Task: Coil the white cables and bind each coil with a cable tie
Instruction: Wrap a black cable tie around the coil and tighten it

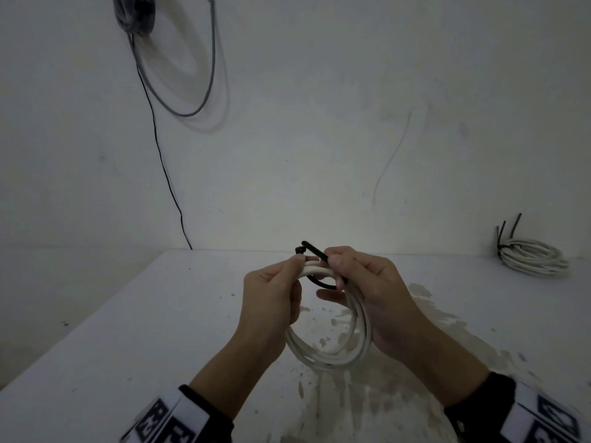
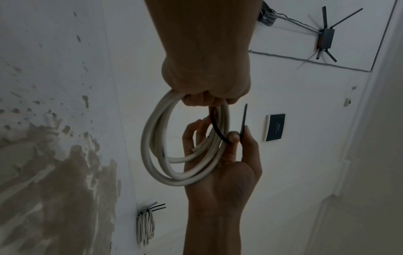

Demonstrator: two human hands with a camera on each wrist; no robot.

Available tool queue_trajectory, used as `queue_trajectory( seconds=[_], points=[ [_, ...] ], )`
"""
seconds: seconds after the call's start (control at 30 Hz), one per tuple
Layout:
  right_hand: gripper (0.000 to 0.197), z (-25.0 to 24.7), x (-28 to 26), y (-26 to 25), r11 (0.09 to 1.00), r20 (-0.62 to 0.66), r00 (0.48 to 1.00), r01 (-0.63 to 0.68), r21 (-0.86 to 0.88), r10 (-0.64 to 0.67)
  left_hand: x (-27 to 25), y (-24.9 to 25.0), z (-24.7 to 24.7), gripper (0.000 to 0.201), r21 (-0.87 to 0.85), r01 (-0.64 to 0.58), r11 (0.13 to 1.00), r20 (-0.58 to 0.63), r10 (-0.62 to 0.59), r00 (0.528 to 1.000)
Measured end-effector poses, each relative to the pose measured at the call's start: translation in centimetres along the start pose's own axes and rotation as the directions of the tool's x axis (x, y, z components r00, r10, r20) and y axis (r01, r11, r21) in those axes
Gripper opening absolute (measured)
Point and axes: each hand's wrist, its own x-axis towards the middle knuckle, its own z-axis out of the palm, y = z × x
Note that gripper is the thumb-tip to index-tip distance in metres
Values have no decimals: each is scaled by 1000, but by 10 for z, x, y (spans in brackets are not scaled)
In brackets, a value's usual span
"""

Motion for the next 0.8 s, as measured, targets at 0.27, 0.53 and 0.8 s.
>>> queue_trajectory(
  seconds=[0.27, 0.53, 0.8],
  points=[
    [39, 2, 0, 2, 999, -71, 997, -30, -15, 29, 1, -2, -3, 34, 55, -89, 994, 11, 89, 996],
    [33, 1, 0, 5, 1000, -20, 1000, -21, 16, 21, 2, -2, -8, 33, 63, -80, 995, 62, 76, 995],
    [37, -1, 1, 9, 998, 13, 1000, -5, 63, 4, 4, -2, -11, 40, 39, -45, 998, 106, 41, 994]
  ],
)
